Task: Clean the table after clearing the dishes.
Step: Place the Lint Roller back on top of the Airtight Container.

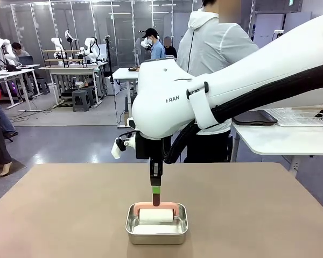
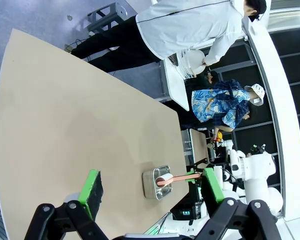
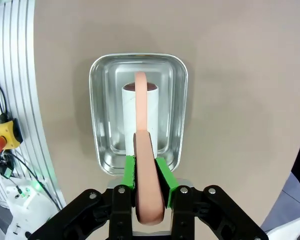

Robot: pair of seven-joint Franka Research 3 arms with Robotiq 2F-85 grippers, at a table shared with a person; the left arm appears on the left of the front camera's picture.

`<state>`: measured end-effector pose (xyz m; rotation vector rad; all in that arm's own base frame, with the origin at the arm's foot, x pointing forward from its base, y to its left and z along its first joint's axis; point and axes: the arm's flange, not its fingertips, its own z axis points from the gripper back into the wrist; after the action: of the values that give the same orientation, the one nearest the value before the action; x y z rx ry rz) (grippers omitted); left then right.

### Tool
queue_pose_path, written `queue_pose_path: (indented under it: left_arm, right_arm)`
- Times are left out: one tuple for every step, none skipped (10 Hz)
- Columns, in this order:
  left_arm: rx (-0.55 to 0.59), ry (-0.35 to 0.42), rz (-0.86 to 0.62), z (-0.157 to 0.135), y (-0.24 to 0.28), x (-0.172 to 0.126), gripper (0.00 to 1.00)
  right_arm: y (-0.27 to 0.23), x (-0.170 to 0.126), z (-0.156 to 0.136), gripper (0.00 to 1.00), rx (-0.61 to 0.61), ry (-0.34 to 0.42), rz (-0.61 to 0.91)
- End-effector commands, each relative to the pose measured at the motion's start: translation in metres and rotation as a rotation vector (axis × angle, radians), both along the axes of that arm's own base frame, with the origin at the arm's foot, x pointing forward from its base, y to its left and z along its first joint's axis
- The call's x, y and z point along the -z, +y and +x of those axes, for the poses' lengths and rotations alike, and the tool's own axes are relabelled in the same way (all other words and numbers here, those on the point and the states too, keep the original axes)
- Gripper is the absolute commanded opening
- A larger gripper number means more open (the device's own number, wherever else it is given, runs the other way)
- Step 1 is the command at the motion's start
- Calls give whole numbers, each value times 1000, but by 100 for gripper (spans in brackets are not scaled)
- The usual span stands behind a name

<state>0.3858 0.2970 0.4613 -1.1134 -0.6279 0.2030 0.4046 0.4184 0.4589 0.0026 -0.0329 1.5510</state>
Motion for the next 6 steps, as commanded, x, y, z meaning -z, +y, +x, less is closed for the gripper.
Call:
queue_pose_path:
  left_arm:
    - [15, -10, 4, -3, 3, -1, 100]
    - [15, -10, 4, -3, 3, -1, 100]
    - [15, -10, 4, -3, 3, -1, 100]
    - [15, -10, 4, -3, 3, -1, 100]
    - [15, -10, 4, -3, 3, -1, 100]
    - [15, -10, 4, -3, 3, -1, 100]
  right_arm:
    - [1, 8, 14, 22, -42, 5, 13]
    - [2, 17, 22, 22, -41, -8, -2]
    - [1, 25, 30, 22, -45, -2, 2]
    - [2, 31, 37, 22, -64, -13, 22]
    - [2, 34, 42, 22, -76, -36, 20]
    - [0, 38, 47, 22, -75, -30, 16]
